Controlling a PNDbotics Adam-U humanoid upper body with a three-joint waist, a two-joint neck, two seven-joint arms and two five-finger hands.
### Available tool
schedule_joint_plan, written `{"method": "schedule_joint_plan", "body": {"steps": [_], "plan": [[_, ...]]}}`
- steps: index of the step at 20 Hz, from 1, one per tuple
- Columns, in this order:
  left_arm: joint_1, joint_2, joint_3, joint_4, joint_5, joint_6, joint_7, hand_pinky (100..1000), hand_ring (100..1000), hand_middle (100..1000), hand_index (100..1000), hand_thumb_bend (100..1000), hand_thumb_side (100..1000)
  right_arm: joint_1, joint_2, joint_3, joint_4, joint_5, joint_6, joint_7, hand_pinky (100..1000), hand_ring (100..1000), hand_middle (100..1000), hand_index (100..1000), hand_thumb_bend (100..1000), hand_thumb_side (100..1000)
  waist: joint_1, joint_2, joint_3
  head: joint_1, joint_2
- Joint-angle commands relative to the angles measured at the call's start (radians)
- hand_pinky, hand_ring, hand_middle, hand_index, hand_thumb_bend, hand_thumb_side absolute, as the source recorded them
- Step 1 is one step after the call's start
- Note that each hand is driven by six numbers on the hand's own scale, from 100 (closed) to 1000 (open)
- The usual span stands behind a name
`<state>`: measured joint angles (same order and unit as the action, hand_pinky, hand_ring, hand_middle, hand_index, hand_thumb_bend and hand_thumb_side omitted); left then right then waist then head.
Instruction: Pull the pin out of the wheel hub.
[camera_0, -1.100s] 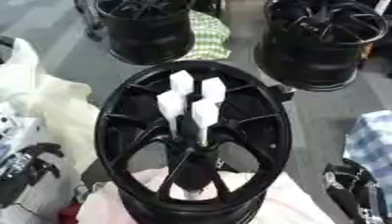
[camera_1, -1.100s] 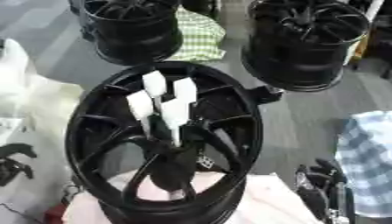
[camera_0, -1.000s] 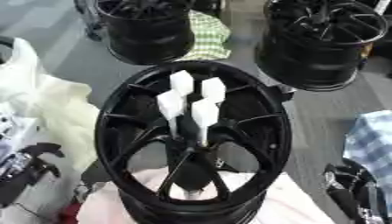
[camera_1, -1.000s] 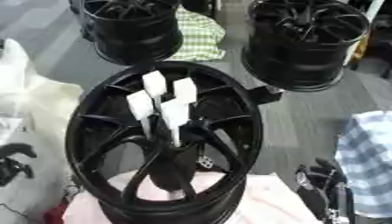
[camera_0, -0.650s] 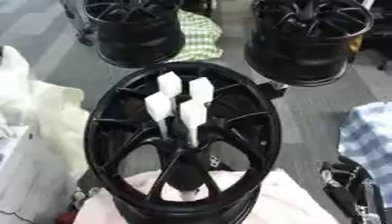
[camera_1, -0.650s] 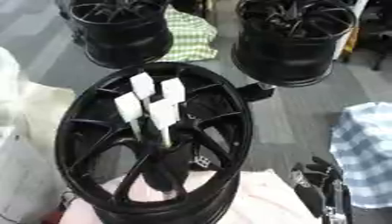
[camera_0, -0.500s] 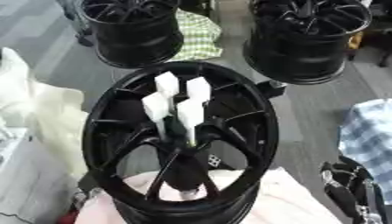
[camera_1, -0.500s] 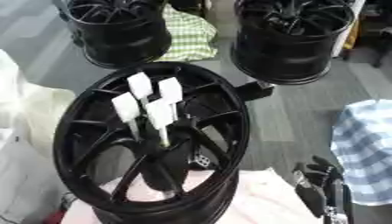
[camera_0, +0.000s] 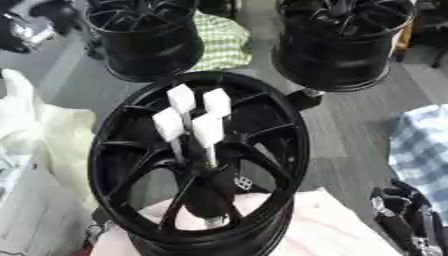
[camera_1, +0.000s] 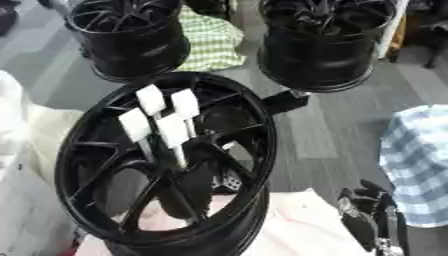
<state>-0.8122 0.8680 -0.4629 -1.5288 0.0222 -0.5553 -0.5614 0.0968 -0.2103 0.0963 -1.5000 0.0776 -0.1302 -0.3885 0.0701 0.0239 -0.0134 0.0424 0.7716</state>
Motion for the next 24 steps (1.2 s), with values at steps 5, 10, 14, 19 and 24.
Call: {"method": "schedule_joint_plan", "body": {"steps": [5, 10, 14, 19, 24], "plan": [[-0.063, -0.058, -0.094, 0.063, -0.306, -0.352, -0.346, 689, 100, 775, 911, 248, 667, -0.010, -0.023, 0.003, -0.007, 0.013, -0.002, 0.006, 696, 628, 630, 788, 223, 242, 0.003, -0.014, -0.003, 0.004, -0.002], [-0.073, -0.076, -0.112, 0.098, -0.438, -0.352, -0.346, 636, 100, 785, 920, 335, 673, -0.010, -0.023, 0.003, -0.007, 0.014, -0.002, 0.007, 696, 628, 630, 788, 222, 243, 0.004, -0.015, -0.003, 0.007, -0.002], [-0.072, -0.079, -0.124, 0.105, -0.492, -0.352, -0.346, 553, 100, 788, 919, 383, 653, -0.010, -0.024, 0.003, -0.007, 0.015, -0.002, 0.007, 696, 628, 630, 788, 223, 243, 0.005, -0.016, -0.005, 0.008, -0.002], [-0.063, -0.077, -0.134, 0.115, -0.534, -0.352, -0.346, 424, 100, 779, 914, 415, 660, -0.012, -0.025, 0.003, -0.007, 0.016, -0.002, 0.006, 696, 628, 630, 789, 224, 243, 0.006, -0.016, -0.006, 0.010, -0.002], [-0.051, -0.075, -0.142, 0.126, -0.555, -0.352, -0.346, 339, 100, 766, 913, 423, 646, -0.012, -0.025, 0.002, -0.009, 0.018, -0.001, 0.006, 696, 628, 630, 789, 225, 243, 0.007, -0.015, -0.006, 0.011, -0.002]]}}
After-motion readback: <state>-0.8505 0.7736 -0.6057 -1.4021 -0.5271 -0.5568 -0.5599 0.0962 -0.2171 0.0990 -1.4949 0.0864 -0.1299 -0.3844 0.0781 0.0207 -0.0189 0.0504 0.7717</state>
